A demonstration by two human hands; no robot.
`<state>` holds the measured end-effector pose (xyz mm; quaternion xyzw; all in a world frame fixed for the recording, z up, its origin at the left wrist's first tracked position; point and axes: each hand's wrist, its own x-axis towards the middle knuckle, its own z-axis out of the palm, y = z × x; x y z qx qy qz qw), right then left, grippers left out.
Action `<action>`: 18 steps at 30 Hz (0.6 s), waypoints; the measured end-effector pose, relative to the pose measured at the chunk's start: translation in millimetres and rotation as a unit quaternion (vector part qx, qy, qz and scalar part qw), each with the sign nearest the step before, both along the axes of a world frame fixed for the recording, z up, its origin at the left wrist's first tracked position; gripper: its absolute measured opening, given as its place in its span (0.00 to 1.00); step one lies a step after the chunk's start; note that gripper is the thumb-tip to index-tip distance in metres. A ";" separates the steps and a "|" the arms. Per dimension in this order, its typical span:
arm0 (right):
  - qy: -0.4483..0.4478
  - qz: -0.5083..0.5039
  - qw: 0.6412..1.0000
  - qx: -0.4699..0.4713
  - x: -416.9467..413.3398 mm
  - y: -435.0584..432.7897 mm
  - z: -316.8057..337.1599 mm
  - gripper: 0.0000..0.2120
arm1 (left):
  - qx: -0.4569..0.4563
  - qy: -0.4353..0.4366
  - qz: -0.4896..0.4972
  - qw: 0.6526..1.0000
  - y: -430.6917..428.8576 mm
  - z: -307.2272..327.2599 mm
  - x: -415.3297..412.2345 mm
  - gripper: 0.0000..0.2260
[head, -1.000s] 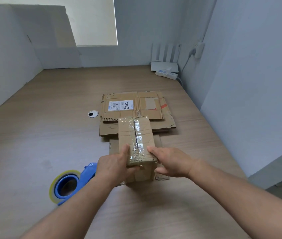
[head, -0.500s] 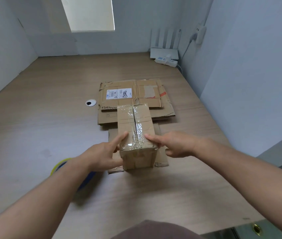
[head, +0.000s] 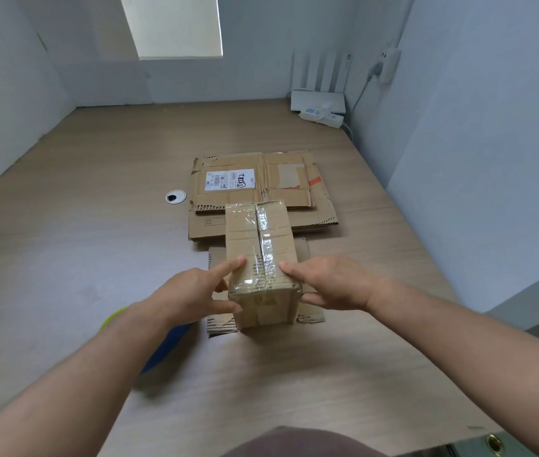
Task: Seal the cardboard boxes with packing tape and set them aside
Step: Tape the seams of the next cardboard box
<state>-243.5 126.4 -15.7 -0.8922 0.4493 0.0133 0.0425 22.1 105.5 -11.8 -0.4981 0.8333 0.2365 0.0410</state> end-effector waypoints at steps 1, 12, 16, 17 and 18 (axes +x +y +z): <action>-0.021 0.012 0.999 -0.028 -0.7 2.0 -3.0 0.33 | -0.013 -0.006 0.001 1.000 0.5 -0.6 -1.7 0.36; -0.154 -0.010 0.965 -0.214 10.7 8.3 -42.1 0.34 | -0.141 -0.159 -0.006 0.977 9.9 -13.3 -23.2 0.29; -0.176 -0.016 0.964 -0.197 8.9 7.9 -44.9 0.33 | -0.137 -0.146 0.034 0.979 13.2 -18.3 -25.4 0.29; -0.183 -0.013 0.963 -0.195 7.6 7.4 -45.8 0.30 | -0.128 -0.130 0.047 0.982 14.0 -19.0 -23.1 0.29; -0.185 -0.015 0.964 -0.189 6.5 7.9 -44.9 0.26 | -0.117 -0.108 0.058 0.986 15.3 -17.9 -20.0 0.30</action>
